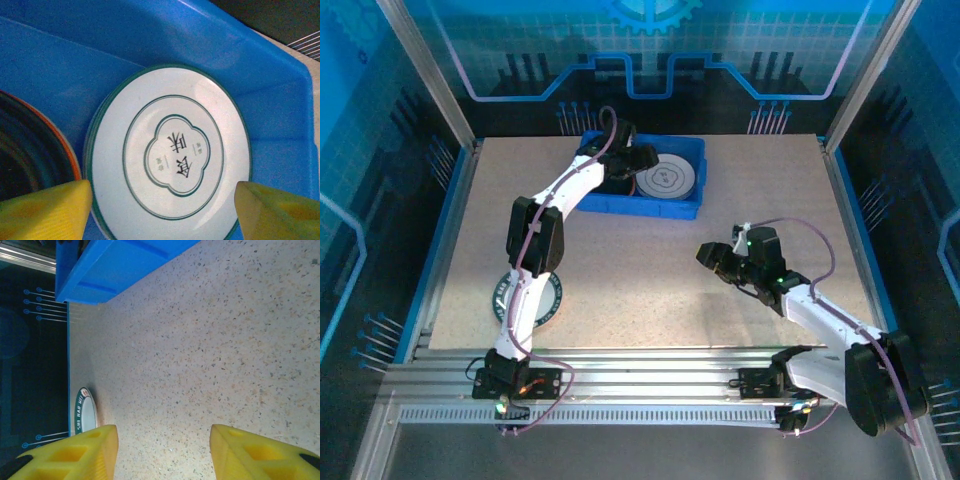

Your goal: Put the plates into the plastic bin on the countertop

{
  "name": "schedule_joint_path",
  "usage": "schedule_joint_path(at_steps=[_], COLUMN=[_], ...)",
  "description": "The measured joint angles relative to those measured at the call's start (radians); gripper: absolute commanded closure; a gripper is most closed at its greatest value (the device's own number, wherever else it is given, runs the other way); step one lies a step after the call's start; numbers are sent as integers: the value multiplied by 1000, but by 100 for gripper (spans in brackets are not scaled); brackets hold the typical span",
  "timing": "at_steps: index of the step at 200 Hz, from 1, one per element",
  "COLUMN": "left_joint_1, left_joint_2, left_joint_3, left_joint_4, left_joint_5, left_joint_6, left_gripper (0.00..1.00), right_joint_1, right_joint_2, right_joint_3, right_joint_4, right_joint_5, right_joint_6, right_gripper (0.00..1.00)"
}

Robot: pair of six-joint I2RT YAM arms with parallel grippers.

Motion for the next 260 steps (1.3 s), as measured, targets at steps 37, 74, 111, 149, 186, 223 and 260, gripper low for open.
schedule_joint_path(at_steps=[37, 74, 111, 149, 186, 223, 260], left_joint_1=[0, 0, -6, -26, -50, -52, -52], left_joint_2=[-3, -105, -298, -504, -688, -858, -1025], left_joint_3=[-3, -149, -346, -509, -694, -884, -1002], left_joint_4=[-2, 44, 93, 129, 145, 137, 106], left_joint_5=[-2, 20, 45, 55, 60, 52, 31], left_joint_6=[11, 11, 11, 30, 30, 29, 29], left_gripper=[24, 24, 24, 23, 23, 21, 14], right_joint_1=[2, 13, 36, 87, 163, 251, 339], right_joint_2=[0, 1, 7, 35, 92, 201, 327], right_joint_3=[10, 29, 45, 94, 153, 232, 373], right_joint_4=[-23, -30, -45, -63, -68, -73, -105], right_joint_5=[0, 5, 21, 42, 61, 75, 62], right_joint_6=[-11, -29, -46, -64, -93, -135, -193], right_gripper=[48, 48, 48, 49, 49, 48, 48])
